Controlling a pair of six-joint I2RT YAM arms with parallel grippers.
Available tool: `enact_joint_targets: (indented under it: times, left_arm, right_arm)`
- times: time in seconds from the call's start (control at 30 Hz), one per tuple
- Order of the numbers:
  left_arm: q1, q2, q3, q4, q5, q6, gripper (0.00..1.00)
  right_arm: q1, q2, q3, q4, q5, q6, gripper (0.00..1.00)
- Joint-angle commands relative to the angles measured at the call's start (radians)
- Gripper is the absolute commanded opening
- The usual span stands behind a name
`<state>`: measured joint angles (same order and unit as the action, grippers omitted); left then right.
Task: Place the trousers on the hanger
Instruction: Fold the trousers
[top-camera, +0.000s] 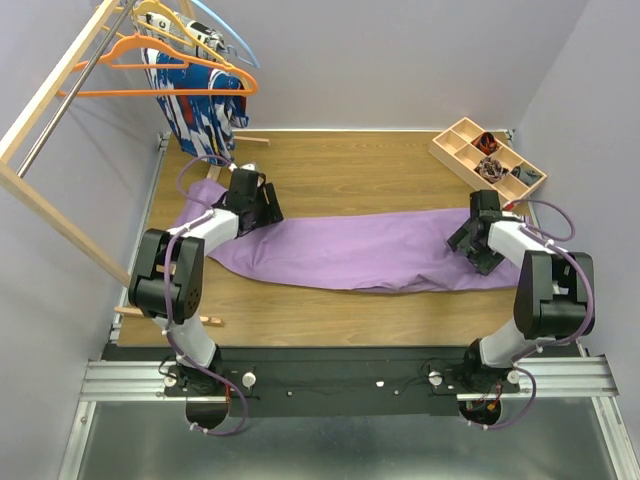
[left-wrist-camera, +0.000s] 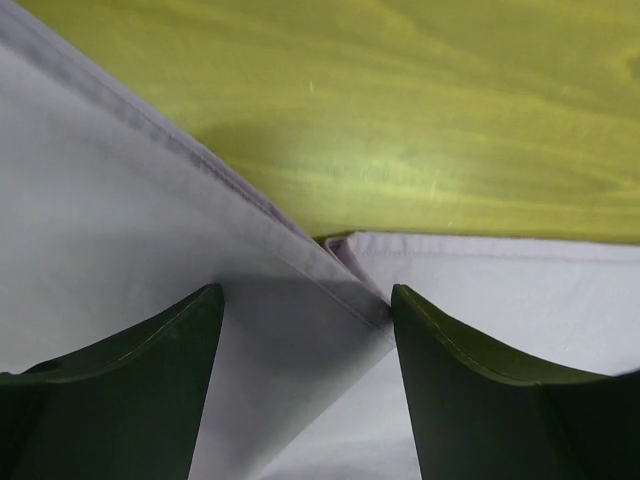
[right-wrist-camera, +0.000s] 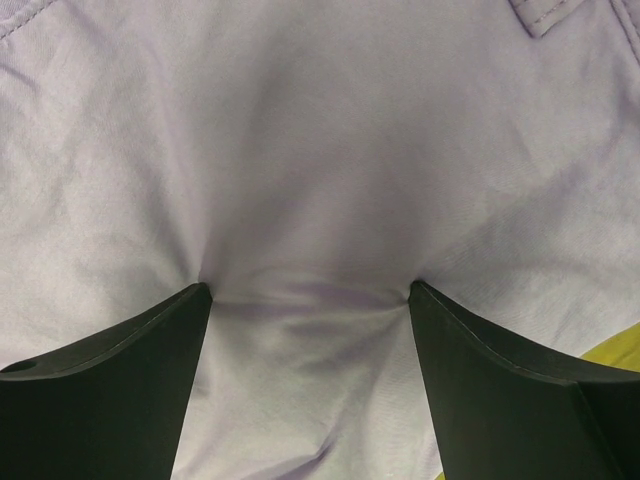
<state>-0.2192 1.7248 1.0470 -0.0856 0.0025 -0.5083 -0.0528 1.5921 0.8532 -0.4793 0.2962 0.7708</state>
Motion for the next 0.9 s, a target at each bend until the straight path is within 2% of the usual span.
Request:
enact_joint_targets:
  times: [0.0, 0.17, 0.33, 0.5, 0.67, 0.87]
  left_arm:
    - [-0.005, 0.058, -0.065, 0.030, 0.088, -0.047, 0.77]
    - [0.024, 0.087, -0.053, 0.021, 0.074, -0.052, 0.77]
    - [0.066, 0.079, -0.064, 0.030, 0.099, -0.059, 0.77]
    - [0.099, 0.082, -0.070, 0.046, 0.143, -0.082, 0.77]
    - [0.112, 0.070, -0.065, 0.041, 0.131, -0.085, 0.77]
    - [0.149, 0.038, -0.081, 0.043, 0.105, -0.076, 0.77]
  right_arm:
    - [0.028, 0.092, -0.007, -0.033, -0.214, 0.029, 0.92]
    - [0.028, 0.031, 0.061, -0.087, -0.148, -0.028, 1.00]
    - [0.010, -0.070, 0.070, -0.127, -0.017, -0.096, 1.00]
    - [-0.126, -0.161, 0.031, -0.134, 0.040, -0.186, 1.00]
    - [-0.272, -0.182, 0.032, -0.131, 0.107, -0.277, 1.00]
    - [-0.303, -0.106, 0.098, -0.114, 0.120, -0.280, 1.00]
